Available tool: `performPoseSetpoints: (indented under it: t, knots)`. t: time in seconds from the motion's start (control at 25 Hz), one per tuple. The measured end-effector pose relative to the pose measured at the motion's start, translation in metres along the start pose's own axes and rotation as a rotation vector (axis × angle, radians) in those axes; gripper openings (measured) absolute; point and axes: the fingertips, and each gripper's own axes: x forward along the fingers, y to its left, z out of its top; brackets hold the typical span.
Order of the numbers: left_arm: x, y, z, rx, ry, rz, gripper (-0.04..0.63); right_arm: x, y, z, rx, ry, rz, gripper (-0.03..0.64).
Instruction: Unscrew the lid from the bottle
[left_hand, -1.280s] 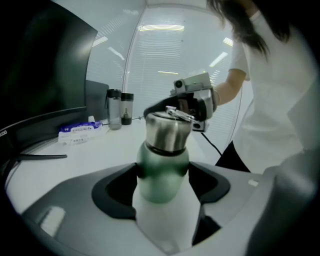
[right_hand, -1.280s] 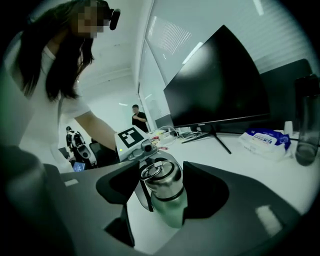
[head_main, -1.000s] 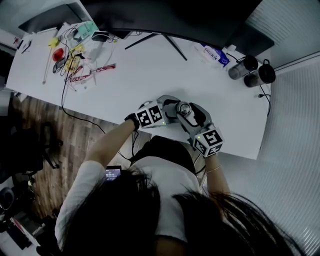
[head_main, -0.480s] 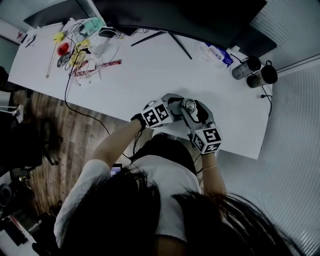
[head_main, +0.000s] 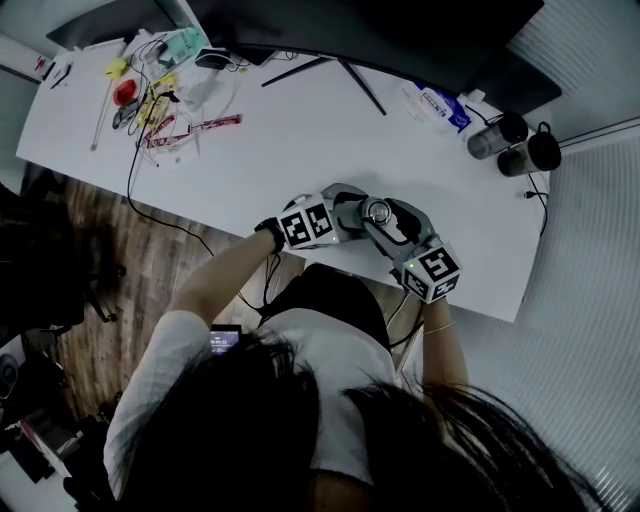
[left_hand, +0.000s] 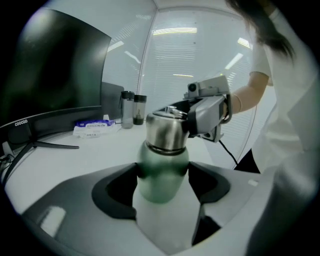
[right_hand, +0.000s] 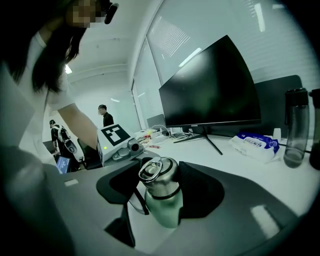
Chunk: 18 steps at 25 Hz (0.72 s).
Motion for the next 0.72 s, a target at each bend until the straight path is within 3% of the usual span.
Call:
performPoseSetpoints:
  t: [0.72]
  knots:
    - [-0.0059,-0.0010,-0.0034,0.175,0.091,-0.265,0.370,0.0077,0.0105,0.0006,-0.116,0.137,0.482,0.242]
